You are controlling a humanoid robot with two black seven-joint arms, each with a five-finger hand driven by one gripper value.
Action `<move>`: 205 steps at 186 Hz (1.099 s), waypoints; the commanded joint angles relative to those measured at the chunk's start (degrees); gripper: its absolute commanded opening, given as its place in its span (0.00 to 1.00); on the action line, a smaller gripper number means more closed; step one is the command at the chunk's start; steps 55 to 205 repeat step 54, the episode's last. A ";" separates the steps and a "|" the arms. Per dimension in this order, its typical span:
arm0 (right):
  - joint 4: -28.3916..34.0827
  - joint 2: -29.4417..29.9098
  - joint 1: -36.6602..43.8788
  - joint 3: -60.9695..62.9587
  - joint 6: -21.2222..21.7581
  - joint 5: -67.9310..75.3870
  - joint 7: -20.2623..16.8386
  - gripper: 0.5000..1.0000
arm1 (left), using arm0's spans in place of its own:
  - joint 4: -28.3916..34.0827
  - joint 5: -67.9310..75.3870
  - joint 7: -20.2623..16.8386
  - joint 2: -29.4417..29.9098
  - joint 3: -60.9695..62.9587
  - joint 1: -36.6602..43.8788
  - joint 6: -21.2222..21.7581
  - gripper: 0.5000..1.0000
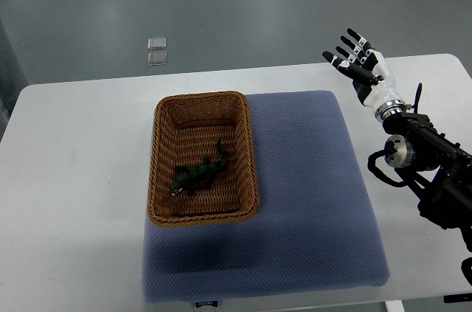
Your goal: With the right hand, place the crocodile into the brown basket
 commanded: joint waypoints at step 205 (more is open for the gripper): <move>-0.90 0.11 -0.46 0.04 -0.56 0.17 0.89 0.84 | 0.00 -0.01 0.00 0.00 0.00 -0.03 0.00 1.00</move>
